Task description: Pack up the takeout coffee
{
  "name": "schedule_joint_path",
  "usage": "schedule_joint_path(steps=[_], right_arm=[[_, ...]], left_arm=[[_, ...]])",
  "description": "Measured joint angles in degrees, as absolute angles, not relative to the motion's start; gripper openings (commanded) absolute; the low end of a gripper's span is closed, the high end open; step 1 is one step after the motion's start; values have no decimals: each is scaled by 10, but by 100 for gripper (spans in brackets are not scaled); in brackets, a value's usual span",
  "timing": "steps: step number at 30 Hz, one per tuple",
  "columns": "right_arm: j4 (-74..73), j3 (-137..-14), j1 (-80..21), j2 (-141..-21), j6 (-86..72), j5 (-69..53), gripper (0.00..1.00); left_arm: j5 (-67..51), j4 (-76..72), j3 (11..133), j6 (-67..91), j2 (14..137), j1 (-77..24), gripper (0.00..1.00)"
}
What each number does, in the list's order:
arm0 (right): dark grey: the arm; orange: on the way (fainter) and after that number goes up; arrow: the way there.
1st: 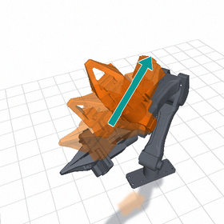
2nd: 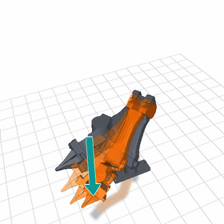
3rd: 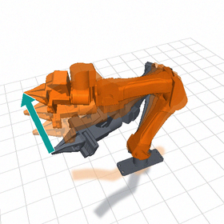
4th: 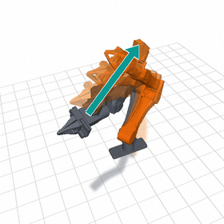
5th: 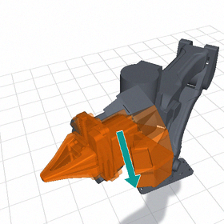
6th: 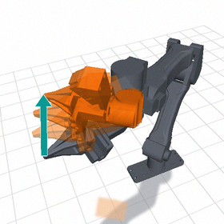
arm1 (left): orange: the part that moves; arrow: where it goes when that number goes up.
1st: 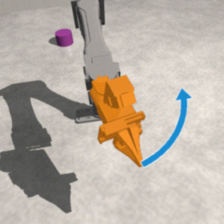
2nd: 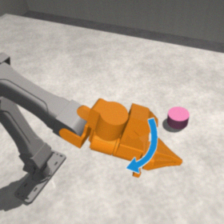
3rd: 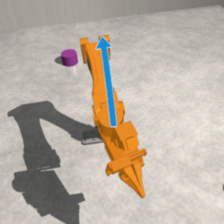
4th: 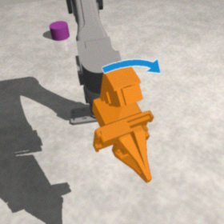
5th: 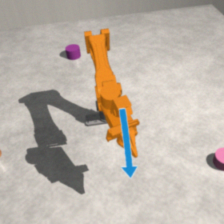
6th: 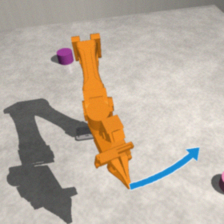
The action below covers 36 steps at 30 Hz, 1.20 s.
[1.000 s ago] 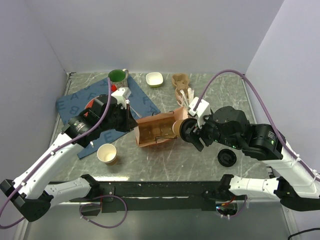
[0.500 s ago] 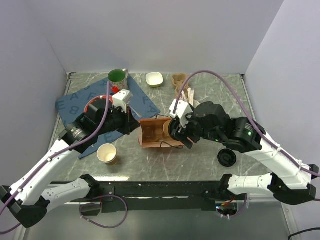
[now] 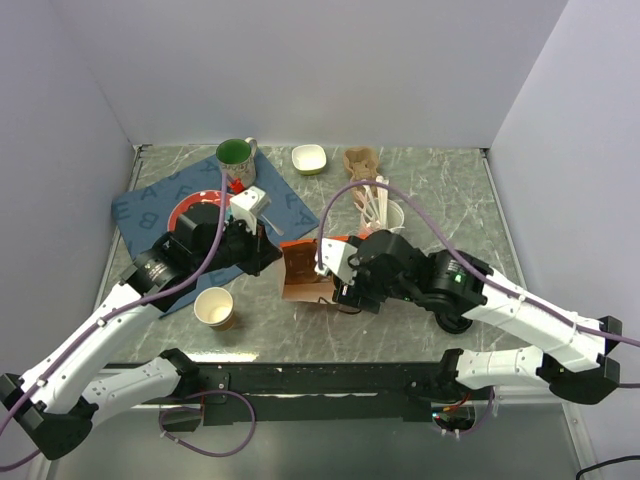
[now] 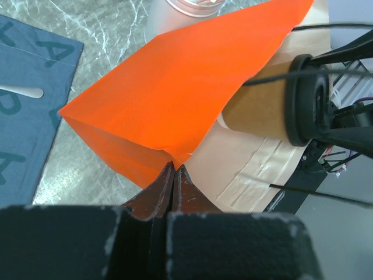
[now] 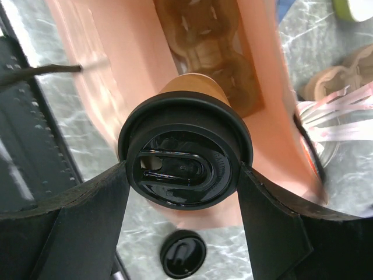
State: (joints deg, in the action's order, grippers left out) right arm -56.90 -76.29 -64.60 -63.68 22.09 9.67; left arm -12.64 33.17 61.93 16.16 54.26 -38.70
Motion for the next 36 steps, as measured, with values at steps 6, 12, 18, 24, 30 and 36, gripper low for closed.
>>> schedule_joint_path(steps=[6, 12, 18, 24, 30, 36], right_arm=[[-516, -715, -659, -620, 257, 141, 41], [-481, -700, -660, -617, 293, 157, 41], [-461, -713, -660, -640, 318, 155, 41], [-454, -723, -656, -646, 336, 145, 41], [-429, -691, -654, -641, 384, 138, 41], [-413, -670, -654, -657, 432, 144, 40]], left_arm=[[-132, 325, 619, 173, 547, -387, 1], [-148, 306, 601, 172, 545, -387, 1], [-153, 295, 592, 149, 542, -387, 1], [-161, 274, 572, 119, 525, -387, 1], [-168, 270, 563, 109, 515, -387, 1], [-177, 269, 562, 115, 515, -387, 1]])
